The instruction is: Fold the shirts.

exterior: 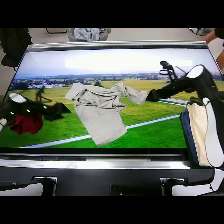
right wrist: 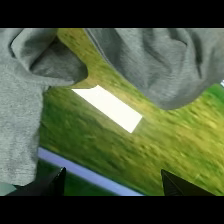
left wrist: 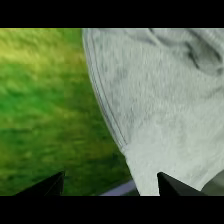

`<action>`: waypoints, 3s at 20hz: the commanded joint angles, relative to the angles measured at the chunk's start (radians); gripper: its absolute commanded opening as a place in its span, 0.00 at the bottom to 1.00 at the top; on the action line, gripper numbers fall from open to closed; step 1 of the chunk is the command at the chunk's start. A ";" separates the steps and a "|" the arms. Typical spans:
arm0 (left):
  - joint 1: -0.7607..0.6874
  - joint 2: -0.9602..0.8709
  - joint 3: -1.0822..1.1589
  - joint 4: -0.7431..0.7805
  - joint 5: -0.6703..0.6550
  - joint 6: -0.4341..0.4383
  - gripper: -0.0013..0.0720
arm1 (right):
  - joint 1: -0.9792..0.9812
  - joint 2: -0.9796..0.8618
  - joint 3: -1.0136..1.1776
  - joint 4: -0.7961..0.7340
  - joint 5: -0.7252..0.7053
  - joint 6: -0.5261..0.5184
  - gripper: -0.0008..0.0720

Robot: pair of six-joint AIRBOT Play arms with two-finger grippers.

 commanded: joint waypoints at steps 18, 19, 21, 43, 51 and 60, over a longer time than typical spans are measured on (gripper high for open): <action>-0.232 -0.040 -0.161 -0.229 0.463 0.014 0.06 | 0.237 -0.191 -0.007 0.066 -0.253 0.060 0.99; -0.232 -0.033 -0.161 -0.229 0.455 0.014 0.06 | 0.246 -0.199 -0.007 0.066 -0.284 0.060 0.99; -0.232 -0.017 -0.160 -0.229 0.449 0.014 0.06 | 0.262 -0.216 -0.007 0.070 -0.316 0.060 0.98; -0.062 0.404 0.345 -0.229 0.302 0.215 0.06 | 0.272 0.257 0.163 -0.148 -0.269 -0.182 0.07; -0.133 0.726 0.776 -0.227 0.336 0.140 0.06 | 0.273 0.858 0.173 -0.074 -0.404 -0.164 0.07; -0.132 0.732 0.702 0.080 0.373 0.009 0.06 | 0.273 0.865 0.173 -0.233 -0.354 -0.006 0.07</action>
